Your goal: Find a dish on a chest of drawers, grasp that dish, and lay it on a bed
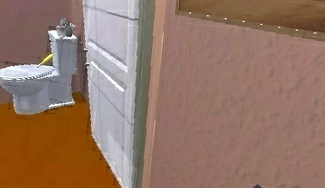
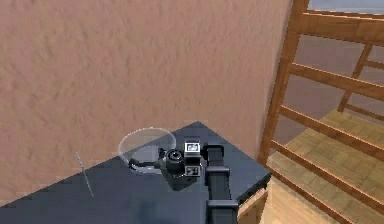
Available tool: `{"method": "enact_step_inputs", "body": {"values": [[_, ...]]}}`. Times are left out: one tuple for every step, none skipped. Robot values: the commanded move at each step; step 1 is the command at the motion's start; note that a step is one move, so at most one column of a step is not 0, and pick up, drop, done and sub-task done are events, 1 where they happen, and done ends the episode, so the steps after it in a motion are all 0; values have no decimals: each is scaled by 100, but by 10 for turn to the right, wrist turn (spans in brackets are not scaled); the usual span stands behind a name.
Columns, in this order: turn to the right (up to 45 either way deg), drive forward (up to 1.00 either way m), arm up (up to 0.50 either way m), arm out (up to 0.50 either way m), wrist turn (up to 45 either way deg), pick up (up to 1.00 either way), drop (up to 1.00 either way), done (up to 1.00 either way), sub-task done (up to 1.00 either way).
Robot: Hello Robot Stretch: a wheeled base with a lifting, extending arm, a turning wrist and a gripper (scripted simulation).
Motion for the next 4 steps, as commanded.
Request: {"method": "enact_step_inputs", "body": {"values": [[0, 0, 0, 0, 0, 100, 0, 0, 0], [0, 0, 10, 0, 0, 0, 0, 0, 0], [0, 0, 6, 0, 0, 0, 0, 0, 0], [0, 0, 0, 0, -450, 0, 0, 0, 0]]}}
